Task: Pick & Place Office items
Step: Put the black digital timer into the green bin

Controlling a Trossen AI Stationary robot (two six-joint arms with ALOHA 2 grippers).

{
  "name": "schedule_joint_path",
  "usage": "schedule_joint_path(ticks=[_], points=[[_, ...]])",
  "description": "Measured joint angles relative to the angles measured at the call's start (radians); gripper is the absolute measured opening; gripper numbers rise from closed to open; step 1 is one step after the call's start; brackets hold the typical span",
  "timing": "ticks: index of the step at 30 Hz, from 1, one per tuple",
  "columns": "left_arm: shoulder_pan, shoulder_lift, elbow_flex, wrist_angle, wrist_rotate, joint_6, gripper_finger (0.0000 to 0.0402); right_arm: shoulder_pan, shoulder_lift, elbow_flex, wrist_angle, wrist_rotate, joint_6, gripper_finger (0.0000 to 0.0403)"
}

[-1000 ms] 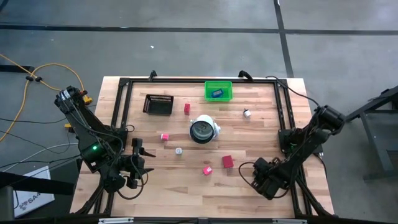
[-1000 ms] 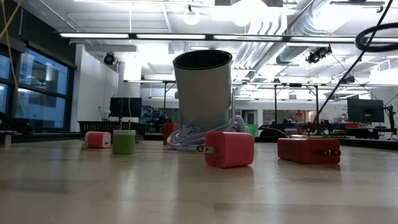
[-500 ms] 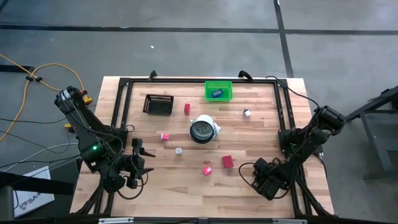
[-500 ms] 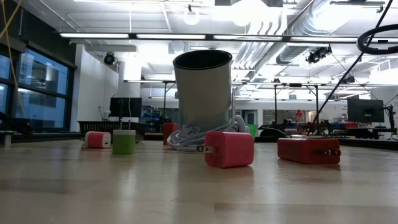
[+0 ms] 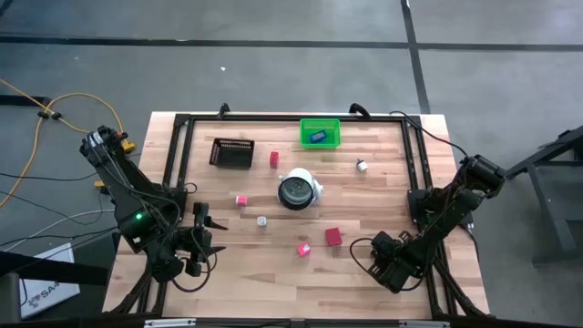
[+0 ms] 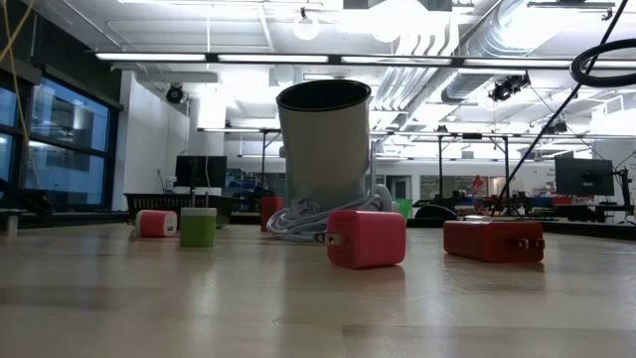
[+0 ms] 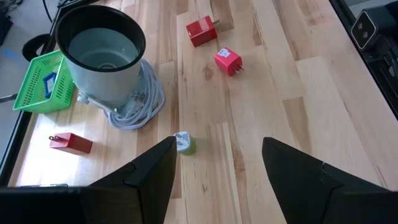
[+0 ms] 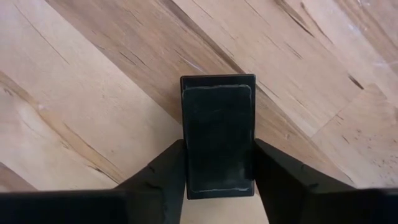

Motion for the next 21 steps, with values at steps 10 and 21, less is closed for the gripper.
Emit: schedule_joint_path(ticks=[10,21], points=[[0.000,0.000,0.000,0.000,0.000,0.000,0.0227,0.000,0.000,0.000,0.000,0.000,0.002,0.0155],[0.000,0.000,0.000,0.000,0.000,0.000,0.0227,0.000,0.000,0.000,0.001,-0.021,0.002,0.0149]])
